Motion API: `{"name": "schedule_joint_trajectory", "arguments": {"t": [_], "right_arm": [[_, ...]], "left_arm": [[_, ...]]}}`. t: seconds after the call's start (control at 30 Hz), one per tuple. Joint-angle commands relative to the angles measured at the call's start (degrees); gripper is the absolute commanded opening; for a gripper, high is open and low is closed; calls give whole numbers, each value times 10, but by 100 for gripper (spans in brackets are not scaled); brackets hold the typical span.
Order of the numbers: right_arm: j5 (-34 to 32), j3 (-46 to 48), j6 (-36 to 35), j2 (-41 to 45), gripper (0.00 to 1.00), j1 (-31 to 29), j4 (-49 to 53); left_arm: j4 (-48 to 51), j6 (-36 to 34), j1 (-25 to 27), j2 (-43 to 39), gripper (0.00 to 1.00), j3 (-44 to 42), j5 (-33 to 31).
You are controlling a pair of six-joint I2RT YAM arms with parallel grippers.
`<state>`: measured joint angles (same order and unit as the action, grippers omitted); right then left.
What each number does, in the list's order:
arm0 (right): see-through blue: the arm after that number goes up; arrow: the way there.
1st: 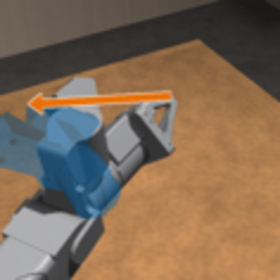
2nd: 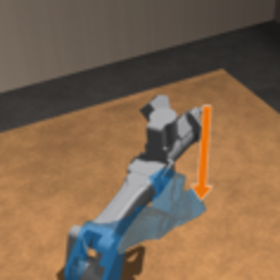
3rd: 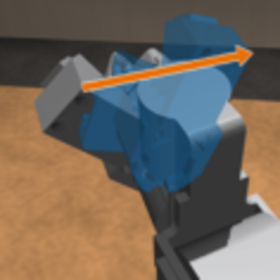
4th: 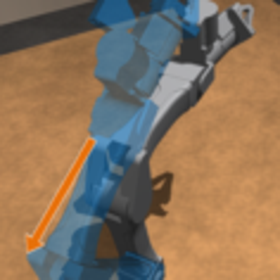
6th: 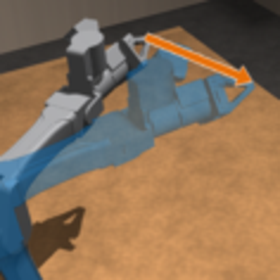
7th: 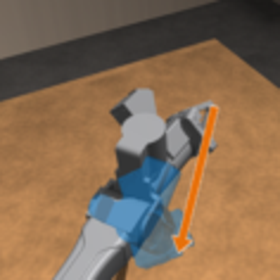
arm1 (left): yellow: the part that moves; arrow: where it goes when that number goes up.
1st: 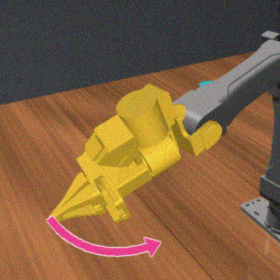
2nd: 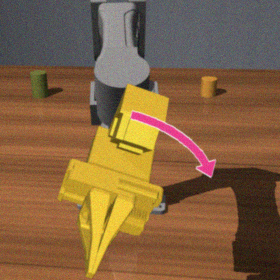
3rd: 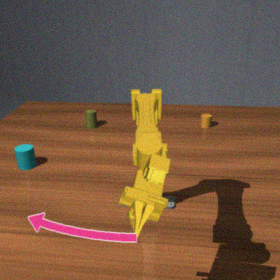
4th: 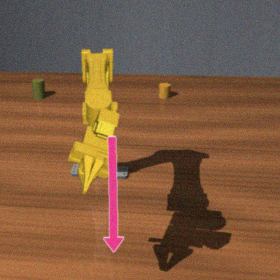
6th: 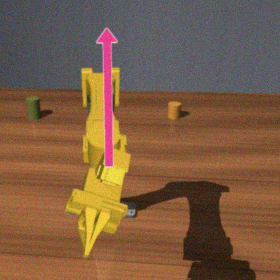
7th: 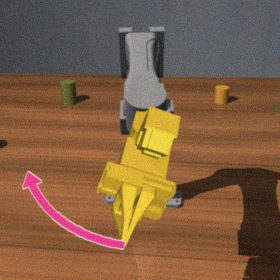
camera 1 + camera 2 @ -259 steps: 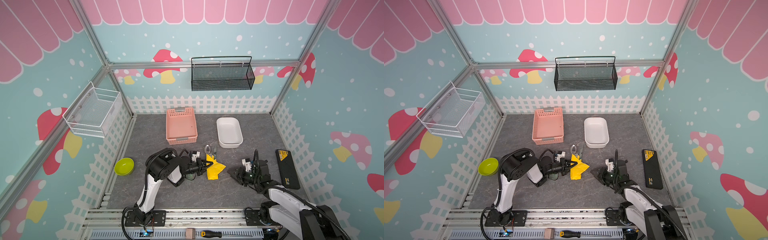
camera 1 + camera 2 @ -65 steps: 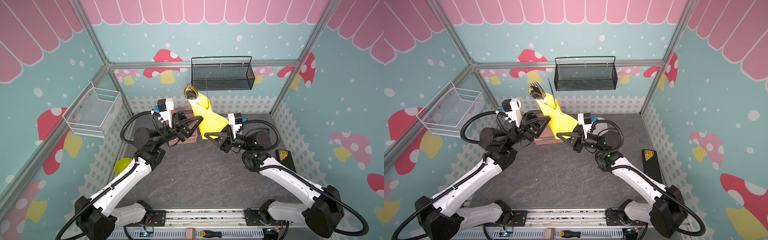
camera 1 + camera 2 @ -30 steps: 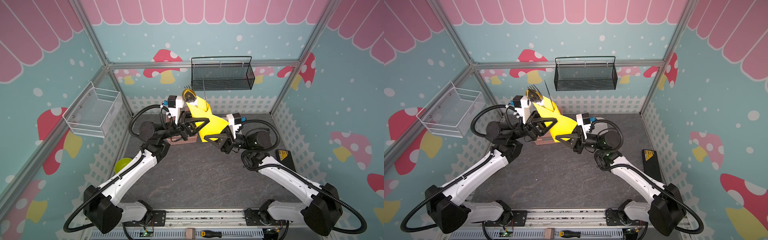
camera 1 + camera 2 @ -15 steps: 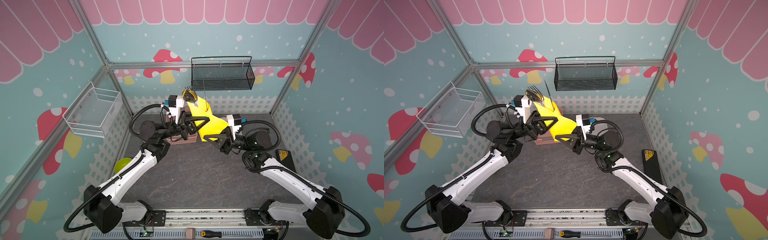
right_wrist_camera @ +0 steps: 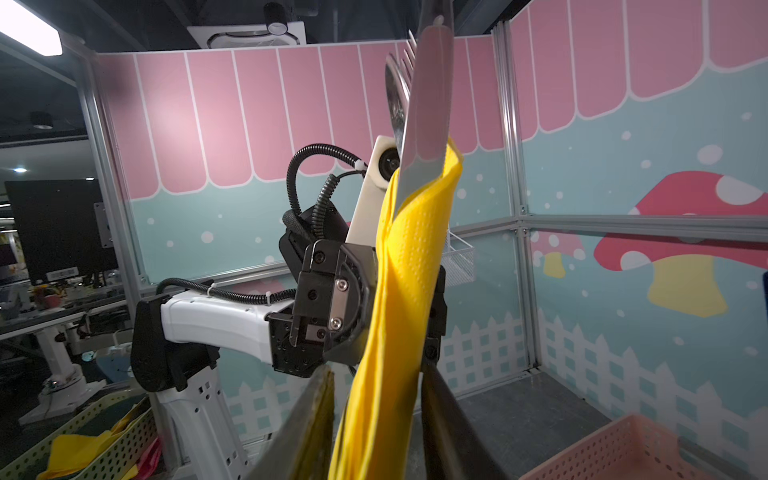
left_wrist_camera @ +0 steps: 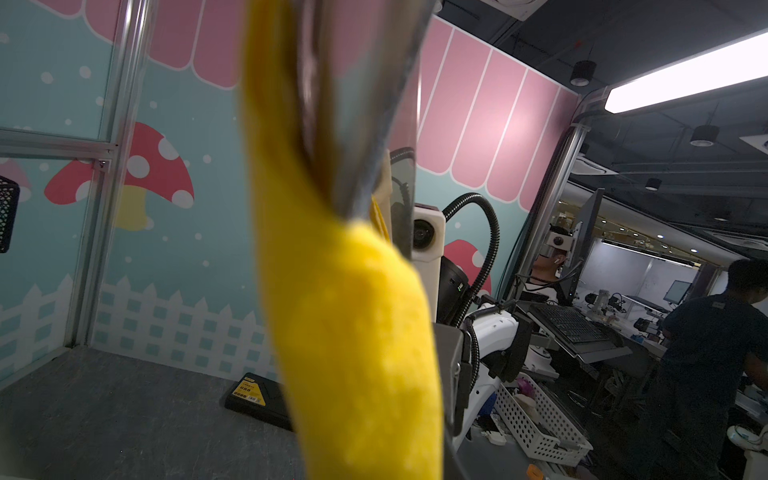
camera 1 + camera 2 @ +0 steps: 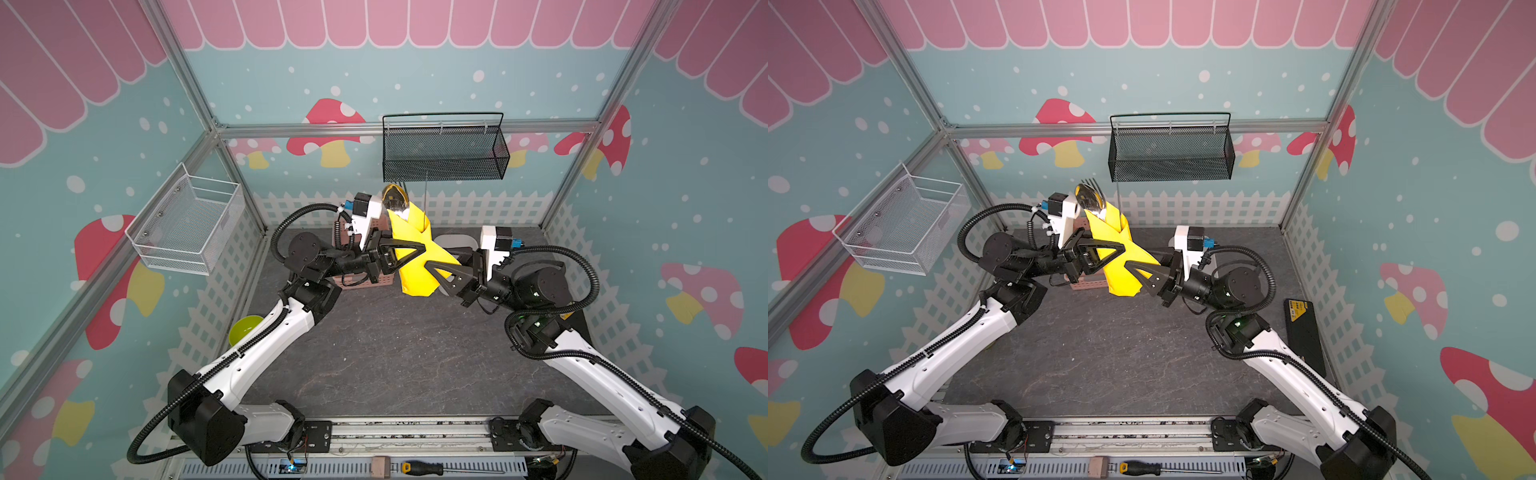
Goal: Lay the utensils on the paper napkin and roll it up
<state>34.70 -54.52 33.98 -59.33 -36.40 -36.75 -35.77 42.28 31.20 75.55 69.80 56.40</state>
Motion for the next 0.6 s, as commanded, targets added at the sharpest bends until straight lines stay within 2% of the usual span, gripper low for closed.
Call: {"name": "schedule_joint_trajectory", "arguments": {"t": [0.0,0.23,0.33,0.57], "right_arm": [[-41,10,-29,19,28,1,38],[-50,3,-38,25,5,2,59],[-63,1,-45,30,0,2,71],[-84,4,-62,51,0,2,94]], "left_arm": [[10,-21,-2,-16,0,23,3],[4,-14,-3,-19,0,21,6],[5,-13,-4,-22,0,18,6],[-1,-5,-8,-26,1,11,5]]}}
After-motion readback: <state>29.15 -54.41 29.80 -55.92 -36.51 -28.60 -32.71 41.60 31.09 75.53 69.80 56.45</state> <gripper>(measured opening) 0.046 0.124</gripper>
